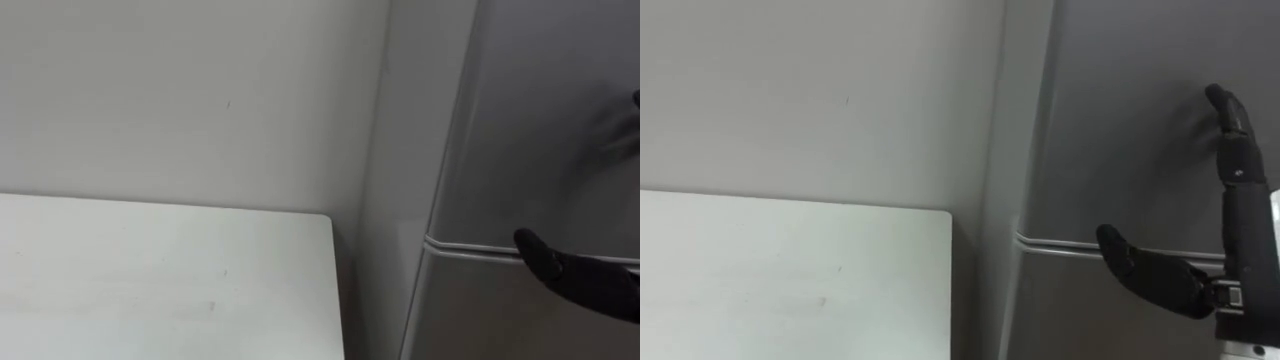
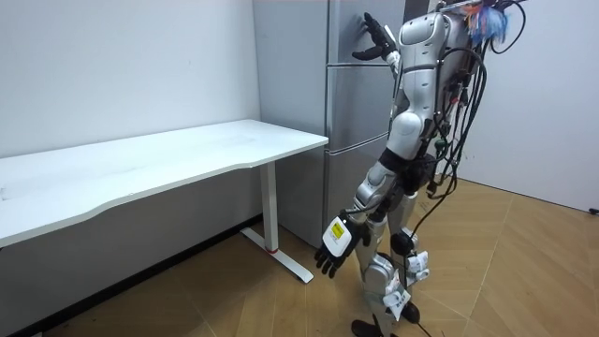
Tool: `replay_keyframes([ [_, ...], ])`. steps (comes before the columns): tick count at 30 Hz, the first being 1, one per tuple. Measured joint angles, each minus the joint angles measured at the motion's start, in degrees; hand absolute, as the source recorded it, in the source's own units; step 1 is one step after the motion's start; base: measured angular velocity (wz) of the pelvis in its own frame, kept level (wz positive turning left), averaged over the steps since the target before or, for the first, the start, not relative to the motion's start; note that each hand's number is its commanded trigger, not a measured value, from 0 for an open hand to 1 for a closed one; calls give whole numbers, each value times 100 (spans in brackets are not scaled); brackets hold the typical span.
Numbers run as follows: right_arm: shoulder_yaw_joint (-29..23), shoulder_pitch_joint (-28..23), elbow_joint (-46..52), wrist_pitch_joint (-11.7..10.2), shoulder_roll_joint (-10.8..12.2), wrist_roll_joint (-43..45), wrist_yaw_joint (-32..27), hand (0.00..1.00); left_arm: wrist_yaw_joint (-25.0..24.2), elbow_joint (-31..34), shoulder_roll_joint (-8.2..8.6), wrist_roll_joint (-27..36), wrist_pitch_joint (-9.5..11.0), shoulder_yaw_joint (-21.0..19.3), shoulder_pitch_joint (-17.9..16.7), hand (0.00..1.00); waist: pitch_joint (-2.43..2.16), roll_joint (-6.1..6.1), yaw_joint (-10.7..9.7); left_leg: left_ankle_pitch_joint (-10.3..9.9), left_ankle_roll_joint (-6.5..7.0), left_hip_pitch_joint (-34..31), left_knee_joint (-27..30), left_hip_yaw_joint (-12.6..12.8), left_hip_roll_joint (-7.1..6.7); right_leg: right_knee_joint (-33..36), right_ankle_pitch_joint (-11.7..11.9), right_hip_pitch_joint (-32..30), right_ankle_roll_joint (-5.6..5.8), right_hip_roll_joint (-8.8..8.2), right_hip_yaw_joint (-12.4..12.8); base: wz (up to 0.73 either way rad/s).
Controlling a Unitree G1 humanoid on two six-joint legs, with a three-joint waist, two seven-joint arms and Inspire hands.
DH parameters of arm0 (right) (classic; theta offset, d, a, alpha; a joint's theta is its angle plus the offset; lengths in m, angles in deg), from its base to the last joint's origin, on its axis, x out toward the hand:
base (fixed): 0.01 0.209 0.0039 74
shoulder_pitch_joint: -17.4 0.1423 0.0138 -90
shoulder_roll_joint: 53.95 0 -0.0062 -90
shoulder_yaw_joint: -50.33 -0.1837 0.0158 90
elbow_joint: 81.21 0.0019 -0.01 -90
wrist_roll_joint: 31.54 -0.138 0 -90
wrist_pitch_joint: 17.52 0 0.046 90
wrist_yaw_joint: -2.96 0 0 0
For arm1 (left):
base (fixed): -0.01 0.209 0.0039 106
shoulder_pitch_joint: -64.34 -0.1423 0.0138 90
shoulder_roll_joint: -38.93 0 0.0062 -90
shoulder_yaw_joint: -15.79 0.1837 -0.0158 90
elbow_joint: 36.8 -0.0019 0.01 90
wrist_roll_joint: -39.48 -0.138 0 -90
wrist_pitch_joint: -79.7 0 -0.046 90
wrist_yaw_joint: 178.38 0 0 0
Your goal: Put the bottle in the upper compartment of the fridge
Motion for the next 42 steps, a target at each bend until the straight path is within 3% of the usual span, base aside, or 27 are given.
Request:
replay_keyframes([
  [8, -229, -97, 49, -50, -8, 13, 152, 0, -51, -30, 4, 8, 23, -311, -105, 0, -3, -12, -117, -4, 5, -46, 39, -87, -5, -17, 3, 6, 6, 5, -19, 5],
  [15, -513, -101, -372, -148, -25, 4, -31, 0, -49, -43, 5, 18, 31, -331, -209, 0, 2, -29, -224, -13, 21, -54, 46, -119, -21, -39, -1, 35, 21, -11, -36, 2],
  [18, -805, -231, -671, -29, -24, -126, -213, 0, -49, -20, 10, -2, 30, -422, -278, 0, 1, -29, -262, -18, 28, -78, 41, -148, -31, -112, 9, 55, 43, -8, -39, 6],
  [20, -1029, -357, -969, 255, -24, -386, -304, 0, -49, 70, 23, -9, 40, -530, -333, 0, -1, -22, -263, -17, 27, -83, 1, -145, -36, -114, 10, 56, 45, -6, -42, 0],
  [22, -1171, -519, -1148, 386, -11, -802, -418, 0, -49, 66, 29, -8, 45, -657, -386, 0, -3, 1, -252, -16, 26, -50, -42, -143, -36, -117, 10, 68, 45, -2, -61, 0],
  [30, -1240, -696, -1975, 494, 12, -2446, -1165, 0, -14, 76, 58, 64, 51, -669, -388, 0, 47, 126, -397, -18, 21, -96, -85, -144, -33, -113, 1, -15, 56, -5, -136, 0],
  [35, -1238, -980, -2276, 545, 209, -3403, -1521, 0, 90, 152, 79, 53, 50, -669, -413, 0, 44, 161, -399, -19, 19, -137, -85, -107, -29, -119, -2, -18, 54, 7, -94, -2],
  [42, -1000, -1220, -3413, 550, 602, -3759, -1588, 0, 214, 152, 225, 44, 10, -671, -424, 0, 15, 239, -381, -20, 21, -147, -102, -91, -28, -97, -2, -40, 54, -2, -83, 0],
])
